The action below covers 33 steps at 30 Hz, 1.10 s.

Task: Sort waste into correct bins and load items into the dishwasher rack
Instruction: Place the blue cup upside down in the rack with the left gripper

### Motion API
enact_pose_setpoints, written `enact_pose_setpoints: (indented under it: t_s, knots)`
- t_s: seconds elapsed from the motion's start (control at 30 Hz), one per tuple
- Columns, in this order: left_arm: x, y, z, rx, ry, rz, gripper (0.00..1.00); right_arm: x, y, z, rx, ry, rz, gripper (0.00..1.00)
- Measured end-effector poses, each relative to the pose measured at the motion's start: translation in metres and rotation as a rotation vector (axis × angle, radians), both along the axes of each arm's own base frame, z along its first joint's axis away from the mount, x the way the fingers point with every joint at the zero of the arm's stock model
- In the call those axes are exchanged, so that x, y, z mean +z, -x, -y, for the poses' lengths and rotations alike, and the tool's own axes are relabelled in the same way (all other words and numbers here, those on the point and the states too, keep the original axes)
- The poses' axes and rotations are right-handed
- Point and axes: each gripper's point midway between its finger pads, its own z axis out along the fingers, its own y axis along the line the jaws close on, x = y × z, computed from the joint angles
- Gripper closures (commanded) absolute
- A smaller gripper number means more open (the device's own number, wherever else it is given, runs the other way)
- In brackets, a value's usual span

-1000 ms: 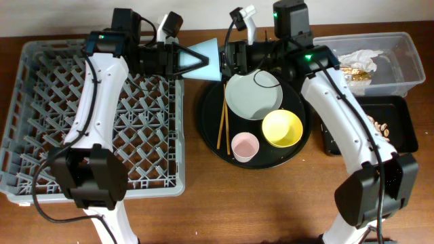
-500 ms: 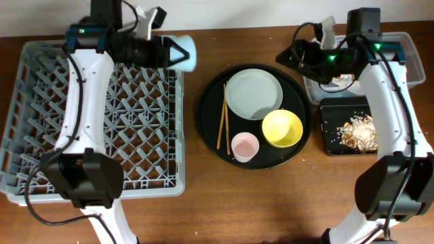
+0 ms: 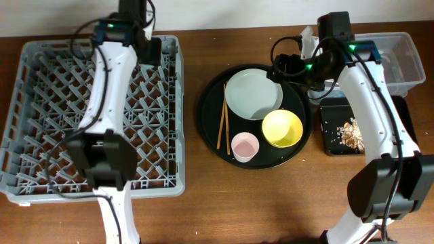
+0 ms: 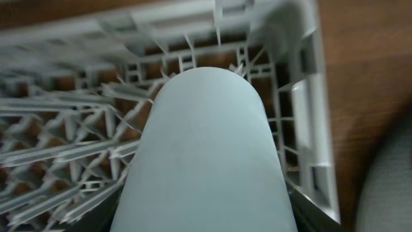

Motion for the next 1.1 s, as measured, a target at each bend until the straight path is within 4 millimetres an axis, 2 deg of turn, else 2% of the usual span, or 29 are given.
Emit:
enact_pose_setpoints:
  t_s: [0.03, 0.07, 0.27, 0.37, 0.4, 0.53, 0.7, 0.8, 0.9, 0.93, 1.0, 1.03, 1.07, 1.1]
  knots:
    - [-0.016, -0.001, 0.000, 0.000, -0.008, -0.031, 0.74, -0.001, 0.000, 0.001, -0.003, 0.007, -0.001, 0.02]
    - [-0.024, -0.002, 0.001, -0.001, -0.012, -0.045, 0.73, -0.001, 0.001, 0.002, -0.005, 0.009, -0.005, 0.02]
    - [-0.033, -0.009, 0.015, -0.024, -0.016, -0.032, 0.73, -0.002, 0.002, 0.003, -0.008, 0.017, -0.010, 0.02]
    - [-0.046, -0.009, 0.022, -0.036, -0.019, -0.056, 0.73, -0.003, 0.002, 0.004, -0.009, 0.020, -0.014, 0.02]
    - [-0.049, -0.009, 0.022, -0.037, -0.020, -0.061, 0.68, -0.003, 0.002, 0.004, -0.009, 0.022, -0.014, 0.02]
    - [-0.058, -0.009, 0.022, -0.036, -0.022, -0.077, 0.21, -0.003, 0.003, 0.004, -0.010, 0.024, -0.017, 0.02]
    - [-0.073, -0.007, 0.022, -0.041, -0.031, -0.113, 0.02, -0.003, 0.003, 0.005, -0.011, 0.026, -0.017, 0.02]
    - [-0.063, -0.008, 0.021, -0.041, -0.036, -0.105, 0.01, -0.003, 0.003, 0.005, -0.011, 0.026, -0.017, 0.02]
    - [-0.033, -0.014, 0.022, -0.041, -0.029, -0.055, 0.01, -0.004, 0.004, 0.005, -0.010, 0.027, -0.019, 0.02]
    - [-0.017, -0.013, 0.022, -0.041, -0.026, -0.036, 0.02, -0.004, 0.005, 0.005, -0.009, 0.028, -0.023, 0.02]
    - [0.010, -0.003, 0.021, -0.038, -0.020, -0.036, 0.04, -0.005, 0.008, 0.005, -0.008, 0.028, -0.039, 0.02]
    - [0.022, 0.007, 0.023, -0.043, -0.002, -0.049, 0.05, -0.008, 0.016, 0.005, -0.007, 0.027, -0.074, 0.02]
    - [0.036, 0.020, 0.028, -0.057, 0.033, -0.064, 0.05, -0.010, 0.022, 0.004, -0.005, 0.024, -0.102, 0.07]
    - [0.052, 0.032, 0.033, -0.069, 0.076, -0.068, 0.09, -0.014, 0.037, 0.002, 0.008, 0.022, -0.163, 0.09]
